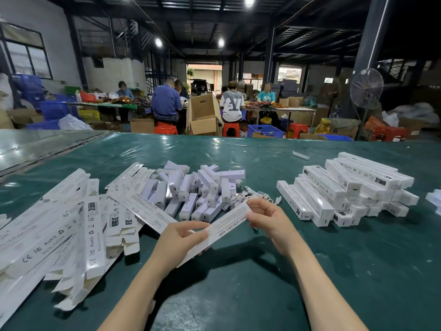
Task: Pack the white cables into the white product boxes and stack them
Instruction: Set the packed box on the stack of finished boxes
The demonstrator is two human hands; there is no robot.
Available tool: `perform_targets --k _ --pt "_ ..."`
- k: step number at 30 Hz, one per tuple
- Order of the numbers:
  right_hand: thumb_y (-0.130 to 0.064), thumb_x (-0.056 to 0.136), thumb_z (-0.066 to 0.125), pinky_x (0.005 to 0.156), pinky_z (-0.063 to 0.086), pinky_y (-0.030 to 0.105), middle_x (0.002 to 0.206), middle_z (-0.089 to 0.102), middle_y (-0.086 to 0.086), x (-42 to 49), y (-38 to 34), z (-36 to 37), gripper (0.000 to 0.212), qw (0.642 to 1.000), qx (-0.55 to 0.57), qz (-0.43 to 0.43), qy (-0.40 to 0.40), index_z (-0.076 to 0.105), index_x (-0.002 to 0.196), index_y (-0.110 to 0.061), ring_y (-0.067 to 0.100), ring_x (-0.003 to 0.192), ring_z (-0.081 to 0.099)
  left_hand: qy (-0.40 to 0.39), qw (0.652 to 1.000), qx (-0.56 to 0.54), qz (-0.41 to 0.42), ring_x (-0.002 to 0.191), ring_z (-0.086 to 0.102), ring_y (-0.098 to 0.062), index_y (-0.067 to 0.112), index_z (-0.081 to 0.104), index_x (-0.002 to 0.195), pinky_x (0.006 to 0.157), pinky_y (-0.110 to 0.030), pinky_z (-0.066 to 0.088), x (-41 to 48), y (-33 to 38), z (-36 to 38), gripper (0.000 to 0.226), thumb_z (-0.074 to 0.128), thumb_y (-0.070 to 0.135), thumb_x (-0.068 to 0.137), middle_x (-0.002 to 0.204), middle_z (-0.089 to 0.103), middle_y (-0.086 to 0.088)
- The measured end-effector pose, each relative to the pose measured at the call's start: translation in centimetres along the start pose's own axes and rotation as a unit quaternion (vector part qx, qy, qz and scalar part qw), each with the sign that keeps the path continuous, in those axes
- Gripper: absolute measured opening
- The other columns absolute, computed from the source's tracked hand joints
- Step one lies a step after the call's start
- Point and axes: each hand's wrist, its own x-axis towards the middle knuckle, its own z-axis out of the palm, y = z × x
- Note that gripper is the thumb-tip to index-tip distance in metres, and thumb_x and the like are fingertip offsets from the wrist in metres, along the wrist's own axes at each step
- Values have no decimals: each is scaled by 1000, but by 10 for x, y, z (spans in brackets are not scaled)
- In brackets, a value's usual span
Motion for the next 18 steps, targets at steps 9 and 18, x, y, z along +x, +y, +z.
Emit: perform_targets --k 9,18 --pt "19 81 40 62 44 23 67 69 -6 4 7 13 46 992 74 -13 102 67 91 -17 10 62 60 -10 1000 -10 -8 50 59 -12 20 72 93 47 -15 44 1 4 3 16 61 11 85 65 70 -11" --pt "11 84 44 49 42 14 84 64 1 6 9 18 37 984 46 -36 167 66 70 -15 6 63 58 -14 1000 -3 -5 50 59 -12 24 73 89 49 -15 44 1 4 3 19 61 9 85 64 69 -11"
